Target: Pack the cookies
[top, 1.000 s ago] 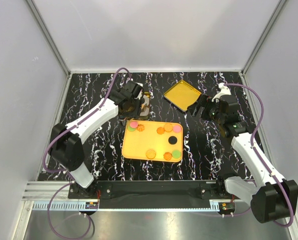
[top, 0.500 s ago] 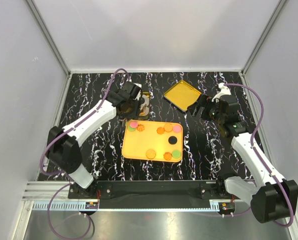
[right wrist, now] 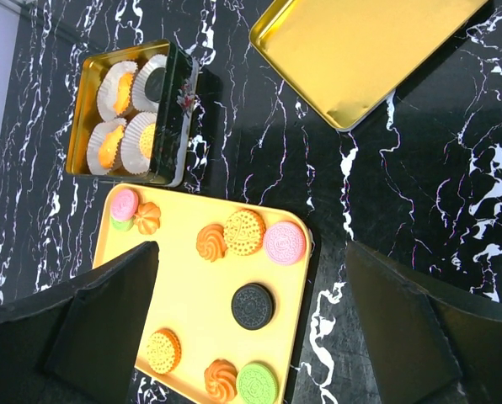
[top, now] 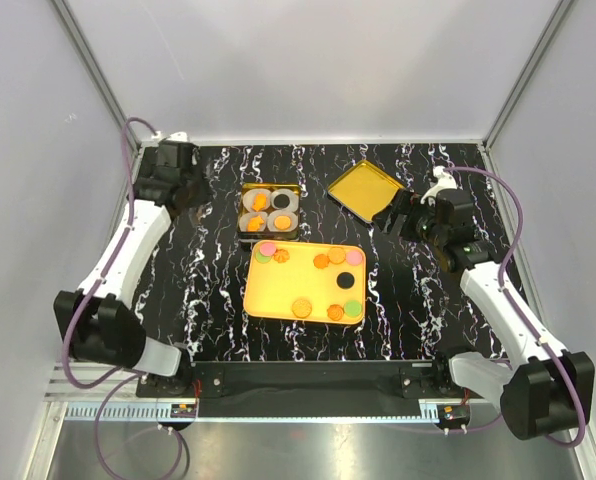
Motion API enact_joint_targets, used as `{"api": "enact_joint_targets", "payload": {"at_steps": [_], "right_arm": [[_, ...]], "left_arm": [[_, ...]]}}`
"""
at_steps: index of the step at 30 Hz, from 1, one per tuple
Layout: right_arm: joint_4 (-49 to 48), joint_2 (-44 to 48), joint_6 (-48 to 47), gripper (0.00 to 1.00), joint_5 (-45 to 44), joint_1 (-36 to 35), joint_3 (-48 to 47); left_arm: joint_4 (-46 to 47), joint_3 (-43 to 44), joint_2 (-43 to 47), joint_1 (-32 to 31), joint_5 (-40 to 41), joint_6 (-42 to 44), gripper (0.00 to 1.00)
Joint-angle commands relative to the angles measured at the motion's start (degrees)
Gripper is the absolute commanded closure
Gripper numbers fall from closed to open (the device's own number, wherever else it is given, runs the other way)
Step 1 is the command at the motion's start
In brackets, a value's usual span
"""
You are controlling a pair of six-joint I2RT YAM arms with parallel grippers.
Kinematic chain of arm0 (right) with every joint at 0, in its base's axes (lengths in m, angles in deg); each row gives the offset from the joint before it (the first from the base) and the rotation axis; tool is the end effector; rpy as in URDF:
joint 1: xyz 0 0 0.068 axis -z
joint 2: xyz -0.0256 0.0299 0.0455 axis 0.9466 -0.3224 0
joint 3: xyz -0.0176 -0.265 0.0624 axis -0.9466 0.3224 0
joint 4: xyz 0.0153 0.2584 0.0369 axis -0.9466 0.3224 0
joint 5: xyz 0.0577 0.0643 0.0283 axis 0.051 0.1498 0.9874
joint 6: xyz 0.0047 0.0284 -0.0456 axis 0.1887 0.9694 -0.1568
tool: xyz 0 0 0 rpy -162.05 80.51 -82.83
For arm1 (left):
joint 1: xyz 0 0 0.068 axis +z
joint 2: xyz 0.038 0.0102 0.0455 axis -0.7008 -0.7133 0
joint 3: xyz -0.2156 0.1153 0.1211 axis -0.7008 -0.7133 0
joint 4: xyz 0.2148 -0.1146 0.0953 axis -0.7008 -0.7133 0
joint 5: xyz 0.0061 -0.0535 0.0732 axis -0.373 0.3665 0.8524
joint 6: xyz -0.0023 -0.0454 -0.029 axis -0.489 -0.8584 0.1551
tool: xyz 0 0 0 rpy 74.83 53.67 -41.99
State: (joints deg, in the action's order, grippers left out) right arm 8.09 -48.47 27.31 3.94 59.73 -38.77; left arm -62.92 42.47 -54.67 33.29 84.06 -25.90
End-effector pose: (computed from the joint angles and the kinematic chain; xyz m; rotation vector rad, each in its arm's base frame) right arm 0.2396 0.0559 0.2920 0.0818 2.0787 0.5811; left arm 0.3058 -0.0535 0.3437 -0.2932 2.2953 -0.0541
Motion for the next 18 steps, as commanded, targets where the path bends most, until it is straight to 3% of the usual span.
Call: {"api": "enact_joint_targets", "payload": {"at_steps": [1,6,12,16,18], "right_arm": [[-1.5,-0.6,-0.8,0.0,0.1,0.0,-0.7],[-1.4,-1.0,-1.1,0.0,-0.5,0.0,-0.8],[-1.0,-1.7,-1.3,0.0,-0.1,0.1,-1.0],[-1.1,-1.7,-1.3,0.0,0.3,0.0,-0.9],[-1.0,-1.7,-1.3,0.0,0.4,0.0,-1.1]], "left_arm": [[8.6,-3.9,-4.1,5.3,2.2,-3.4,0.51],[13.6,-4.7,-11.7,12.5,-0.1,-5.5,0.51],[11.5,-2.1,-19.1,13.6,0.2,-5.1,0.5],[11.6,-3.7,-21.8,13.7,0.1,-5.0,0.39],[12.1,-5.0,-22.3,13.7,-0.3,-5.2,0.38]]}}
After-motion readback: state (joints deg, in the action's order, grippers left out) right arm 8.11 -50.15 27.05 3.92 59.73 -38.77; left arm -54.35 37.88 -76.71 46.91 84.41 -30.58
